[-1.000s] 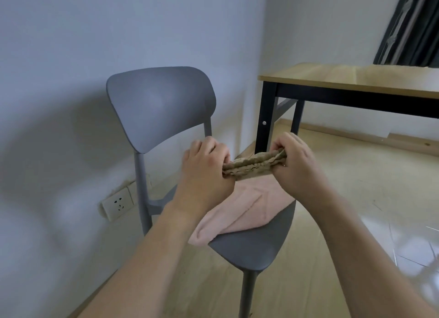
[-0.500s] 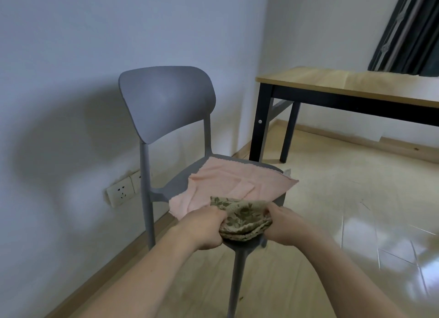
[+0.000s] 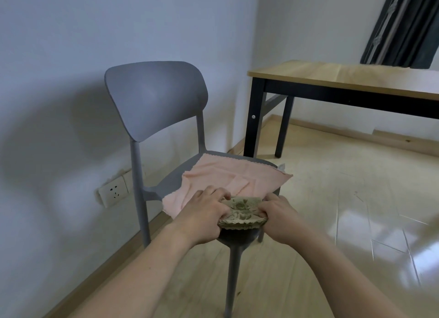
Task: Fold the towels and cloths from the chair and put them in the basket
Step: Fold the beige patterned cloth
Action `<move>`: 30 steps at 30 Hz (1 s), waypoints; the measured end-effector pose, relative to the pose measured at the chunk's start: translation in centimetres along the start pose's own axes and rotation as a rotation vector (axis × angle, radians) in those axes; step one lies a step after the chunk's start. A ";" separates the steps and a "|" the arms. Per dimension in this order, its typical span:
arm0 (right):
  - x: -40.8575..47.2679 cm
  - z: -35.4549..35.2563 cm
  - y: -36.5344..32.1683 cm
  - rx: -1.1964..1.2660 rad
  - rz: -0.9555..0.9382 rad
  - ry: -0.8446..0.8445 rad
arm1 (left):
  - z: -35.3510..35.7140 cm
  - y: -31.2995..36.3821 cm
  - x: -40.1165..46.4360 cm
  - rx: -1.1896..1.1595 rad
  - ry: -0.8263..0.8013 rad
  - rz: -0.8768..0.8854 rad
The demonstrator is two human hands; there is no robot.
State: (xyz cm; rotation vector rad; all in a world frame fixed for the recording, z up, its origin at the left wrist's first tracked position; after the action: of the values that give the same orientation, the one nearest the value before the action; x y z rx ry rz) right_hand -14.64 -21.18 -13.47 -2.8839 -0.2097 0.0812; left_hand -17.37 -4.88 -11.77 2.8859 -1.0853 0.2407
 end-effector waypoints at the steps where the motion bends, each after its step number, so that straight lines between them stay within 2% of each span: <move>1: 0.0 0.0 0.0 0.007 -0.022 0.023 | -0.4 0.1 0.1 0.055 0.036 0.017; 4: -0.1 -0.2 0.1 0.047 -0.103 0.087 | -1.4 0.3 0.2 0.097 0.066 0.009; 7: -0.4 -0.4 -0.1 0.145 -0.146 0.081 | -0.7 0.3 -0.2 0.002 -0.047 -0.041; 10: -0.7 0.3 -0.1 0.225 -0.133 -0.016 | 0.9 0.0 -0.7 -0.096 -0.165 -0.083; 13: -1.0 1.4 0.2 0.285 -0.045 -0.141 | 1.3 -0.7 -0.8 -0.244 -0.192 -0.140; 17: -0.8 0.7 0.8 0.347 0.065 -0.169 | 0.7 -1.9 -0.8 -0.447 -0.143 -0.250; 20: -0.4 0.8 1.0 0.434 0.117 -0.202 | 1.2 -3.4 -0.9 -0.616 -0.007 -0.368; 24: 0.6 1.6 1.1 0.490 0.212 -0.170 | 2.7 -4.6 -0.5 -0.693 0.160 -0.504; 27: 1.1 2.1 0.9 0.533 0.261 -0.061 | 3.9 -5.1 -0.2 -0.622 0.197 -0.584; 30: 1.1 2.8 0.4 0.571 0.283 -0.021 | 4.7 -5.6 -0.1 -0.485 0.205 -0.633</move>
State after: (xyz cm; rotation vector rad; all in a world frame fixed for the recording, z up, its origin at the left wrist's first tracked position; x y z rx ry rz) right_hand -13.70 -20.73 -16.33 -2.3225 0.1923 0.1877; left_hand -13.18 -1.03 -16.38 2.5188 -0.1336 0.1959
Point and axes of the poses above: each hand's wrist, its own x-axis towards the middle knuckle, its own z-axis out of the palm, y = z × x, the point moved 5 cm from there along x, towards the middle knuckle, and after that the axes turned 14 degrees about z, right-handed, at the moved point
